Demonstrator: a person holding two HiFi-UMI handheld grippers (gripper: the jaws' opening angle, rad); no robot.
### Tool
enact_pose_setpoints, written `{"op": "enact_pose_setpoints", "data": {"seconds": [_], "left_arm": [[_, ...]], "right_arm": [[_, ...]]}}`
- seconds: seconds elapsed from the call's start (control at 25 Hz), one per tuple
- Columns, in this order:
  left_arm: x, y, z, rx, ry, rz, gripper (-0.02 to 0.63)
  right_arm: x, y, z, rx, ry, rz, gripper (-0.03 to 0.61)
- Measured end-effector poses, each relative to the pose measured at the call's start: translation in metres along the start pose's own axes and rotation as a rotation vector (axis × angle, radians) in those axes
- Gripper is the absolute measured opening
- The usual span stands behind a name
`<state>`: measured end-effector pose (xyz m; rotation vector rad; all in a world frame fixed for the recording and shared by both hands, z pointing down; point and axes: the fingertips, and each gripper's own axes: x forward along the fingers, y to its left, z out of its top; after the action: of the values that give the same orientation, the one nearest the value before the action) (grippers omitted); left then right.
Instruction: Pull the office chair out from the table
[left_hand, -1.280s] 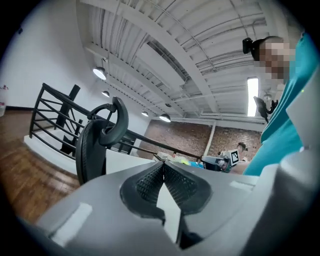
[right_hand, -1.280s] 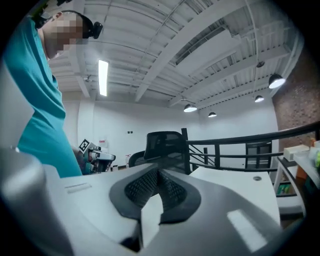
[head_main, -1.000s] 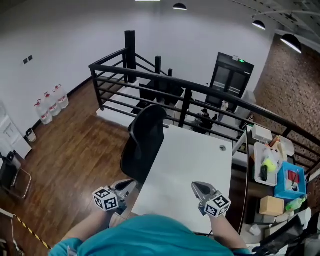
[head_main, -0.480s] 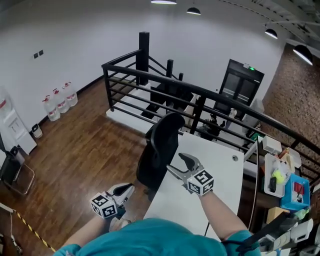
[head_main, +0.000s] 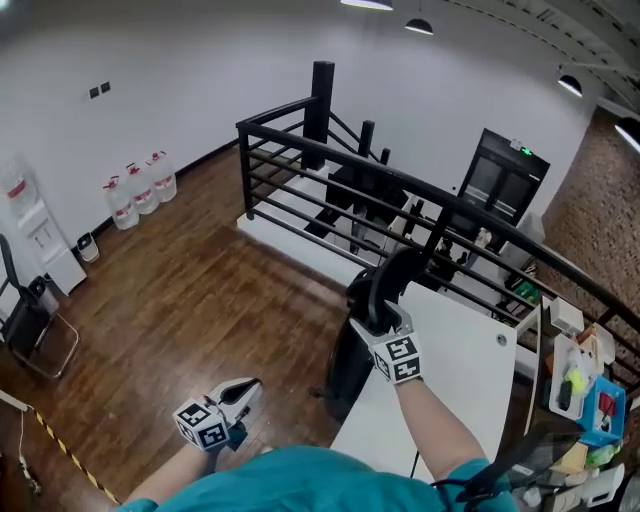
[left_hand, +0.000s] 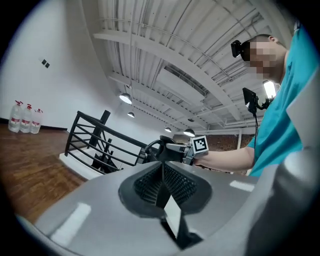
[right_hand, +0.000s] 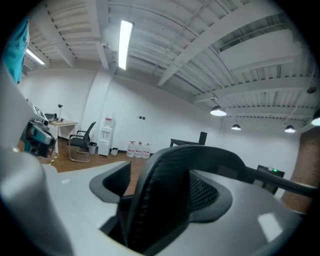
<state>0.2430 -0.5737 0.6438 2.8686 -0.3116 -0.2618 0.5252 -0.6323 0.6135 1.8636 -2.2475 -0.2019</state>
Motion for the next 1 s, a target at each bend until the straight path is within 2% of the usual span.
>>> {"op": "enact_pose_setpoints", "data": {"seconds": [0.08, 0.12, 0.24, 0.36, 0.48, 0.6, 0.76, 1.0], "left_arm": [[-0.017, 0.013, 0.008, -0.005, -0.004, 0.021, 0.031], [-0.024, 0.018, 0.013, -0.006, -0.004, 0.030, 0.031], [-0.057, 0.034, 0.030, -0.012, 0.000, 0.051, 0.029], [-0.104, 0.053, 0.043, -0.014, -0.005, 0.072, 0.028], [-0.132, 0.066, 0.064, -0.005, -0.033, 0.047, 0.026], [-0.144, 0.085, 0.070, -0.008, -0.043, 0.021, 0.025], [-0.165, 0.122, 0.069, -0.026, -0.031, 0.107, 0.025], [-0.177, 0.143, 0.079, -0.041, -0.036, 0.132, 0.023]], "right_arm": [[-0.004, -0.011, 0.003, 0.031, -0.015, -0.026, 0.239], [-0.008, -0.016, 0.008, 0.043, -0.025, -0.029, 0.231], [-0.014, -0.019, 0.024, 0.055, -0.042, -0.035, 0.218], [-0.008, -0.002, 0.024, 0.059, -0.049, -0.035, 0.213], [0.005, 0.008, 0.021, 0.049, -0.042, -0.033, 0.212], [0.014, 0.009, 0.017, 0.052, -0.033, -0.046, 0.210], [0.027, 0.009, 0.020, 0.073, -0.037, -0.052, 0.210], [0.067, 0.018, 0.028, 0.100, -0.050, -0.054, 0.216]]}}
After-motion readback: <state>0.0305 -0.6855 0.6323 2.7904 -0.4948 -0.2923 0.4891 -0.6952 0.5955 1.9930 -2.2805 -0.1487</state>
